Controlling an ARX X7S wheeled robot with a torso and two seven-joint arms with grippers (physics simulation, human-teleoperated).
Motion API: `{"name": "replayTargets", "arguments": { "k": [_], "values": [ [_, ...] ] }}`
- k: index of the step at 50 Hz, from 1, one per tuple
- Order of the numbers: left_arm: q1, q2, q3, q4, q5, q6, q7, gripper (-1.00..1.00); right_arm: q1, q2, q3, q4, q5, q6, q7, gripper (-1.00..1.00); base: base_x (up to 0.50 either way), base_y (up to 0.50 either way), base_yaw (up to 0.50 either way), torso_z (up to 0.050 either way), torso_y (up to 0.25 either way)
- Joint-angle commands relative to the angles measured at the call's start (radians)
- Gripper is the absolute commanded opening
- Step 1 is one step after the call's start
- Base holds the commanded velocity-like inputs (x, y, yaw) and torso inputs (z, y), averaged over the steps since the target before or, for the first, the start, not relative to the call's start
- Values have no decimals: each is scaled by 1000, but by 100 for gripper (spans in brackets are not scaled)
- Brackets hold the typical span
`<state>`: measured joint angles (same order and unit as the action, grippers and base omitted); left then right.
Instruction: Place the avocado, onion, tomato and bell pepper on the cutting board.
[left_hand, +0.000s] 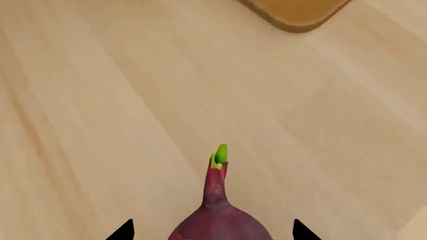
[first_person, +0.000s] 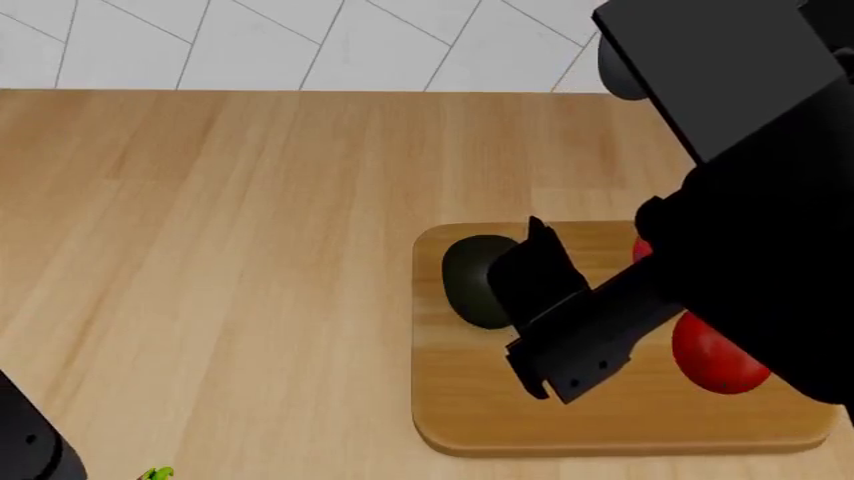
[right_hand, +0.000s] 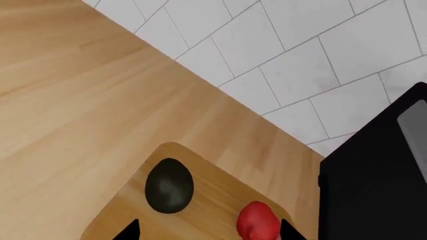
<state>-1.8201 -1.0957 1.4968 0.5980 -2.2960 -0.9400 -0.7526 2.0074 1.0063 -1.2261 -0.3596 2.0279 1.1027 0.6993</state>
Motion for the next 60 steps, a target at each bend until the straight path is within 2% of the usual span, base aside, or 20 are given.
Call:
{"name": "replayTargets", "arguments": {
  "k": [1,26,27,41,49,60],
  "values": [
    [76,25,-12,18,65,43,59,100,-4,-19,24,-19,-1,0,-20,100,0,0,0,0,0],
    [234,10,37,9,197,108,98,100,-19,-12,30,-23,-7,-7,-23,100,0,0,0,0,0],
    [236,10,38,8,198,109,98,-100,-19,-12,31,-23,-6,-7,-23,100,0,0,0,0,0],
    [213,14,14,18,217,117,79,-100,-22,13,40,-43,7,-17,-7,100,2,-1,-3,0,0],
    [112,57,-37,-1,187,88,67,-100,-18,41,54,-55,14,-30,4,100,1,-1,-1,0,0],
    [68,149,-73,-45,233,81,105,-100,-16,98,70,-72,29,-38,19,100,0,0,0,0,0]
  ]
}}
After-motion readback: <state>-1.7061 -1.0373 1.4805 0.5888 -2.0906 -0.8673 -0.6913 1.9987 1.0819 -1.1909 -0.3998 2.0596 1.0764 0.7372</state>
